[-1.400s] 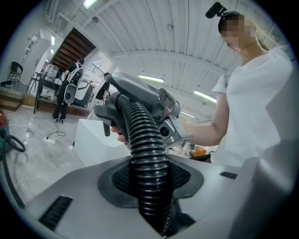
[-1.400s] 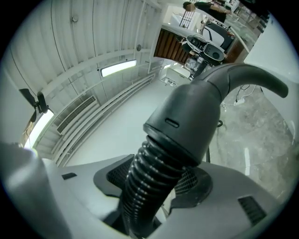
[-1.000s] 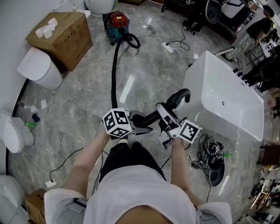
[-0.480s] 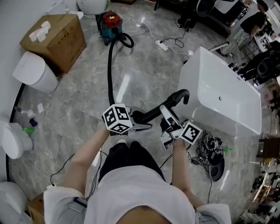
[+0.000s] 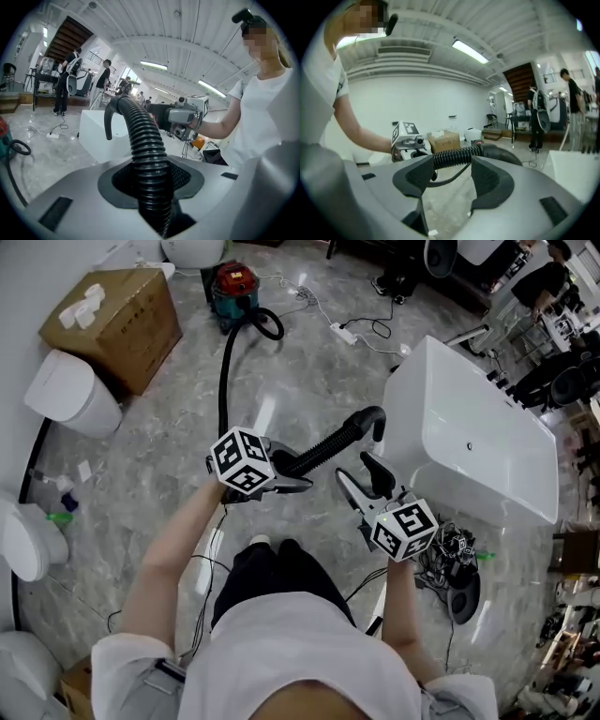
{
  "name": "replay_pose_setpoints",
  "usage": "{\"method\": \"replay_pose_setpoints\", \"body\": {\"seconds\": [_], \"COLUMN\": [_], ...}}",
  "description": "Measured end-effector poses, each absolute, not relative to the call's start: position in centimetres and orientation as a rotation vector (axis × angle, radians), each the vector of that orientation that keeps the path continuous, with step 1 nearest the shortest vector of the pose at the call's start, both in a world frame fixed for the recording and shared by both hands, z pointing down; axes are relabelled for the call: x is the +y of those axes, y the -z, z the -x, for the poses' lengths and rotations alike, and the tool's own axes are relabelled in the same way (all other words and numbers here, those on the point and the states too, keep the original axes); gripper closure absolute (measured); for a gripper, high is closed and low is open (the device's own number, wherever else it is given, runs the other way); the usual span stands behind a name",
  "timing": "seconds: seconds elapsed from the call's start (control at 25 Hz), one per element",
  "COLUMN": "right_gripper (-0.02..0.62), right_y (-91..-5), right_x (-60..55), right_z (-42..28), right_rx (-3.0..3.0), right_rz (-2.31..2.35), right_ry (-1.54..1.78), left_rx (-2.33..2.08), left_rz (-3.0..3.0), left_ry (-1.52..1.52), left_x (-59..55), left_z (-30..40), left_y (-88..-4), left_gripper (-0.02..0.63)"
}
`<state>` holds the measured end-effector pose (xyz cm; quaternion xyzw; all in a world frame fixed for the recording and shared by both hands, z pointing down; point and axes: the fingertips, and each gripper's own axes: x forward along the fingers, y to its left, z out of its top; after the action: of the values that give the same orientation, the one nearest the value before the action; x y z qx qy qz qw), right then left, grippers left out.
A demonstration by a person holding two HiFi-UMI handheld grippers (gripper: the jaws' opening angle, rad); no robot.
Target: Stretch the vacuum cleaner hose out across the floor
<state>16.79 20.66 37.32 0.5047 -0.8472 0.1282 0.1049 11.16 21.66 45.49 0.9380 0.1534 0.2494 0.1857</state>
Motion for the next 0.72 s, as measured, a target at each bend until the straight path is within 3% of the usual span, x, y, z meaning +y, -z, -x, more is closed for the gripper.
{"method": "replay_pose_setpoints", "body": {"seconds": [0.4,0.72], "right_gripper": [0.348,0.348], "right_y": [-40.2,-43.8], "right_x": [19.3,19.5], "right_z": [-13.8,-11.5], "right_rx": [-2.085,-1.976], "right_rz": [-0.892,-0.555], "right_ry": [0.214,0.220], "left_rx": [0.573,0.714], "left_rz": [-2.532,-2.462], "left_ry": [-0.947,-1.168], "left_x": [21.5,22.9], "left_z": [-9.7,-8.2], "left_y": [-48.2,-50.5], "left_gripper": [0.451,0.451]}}
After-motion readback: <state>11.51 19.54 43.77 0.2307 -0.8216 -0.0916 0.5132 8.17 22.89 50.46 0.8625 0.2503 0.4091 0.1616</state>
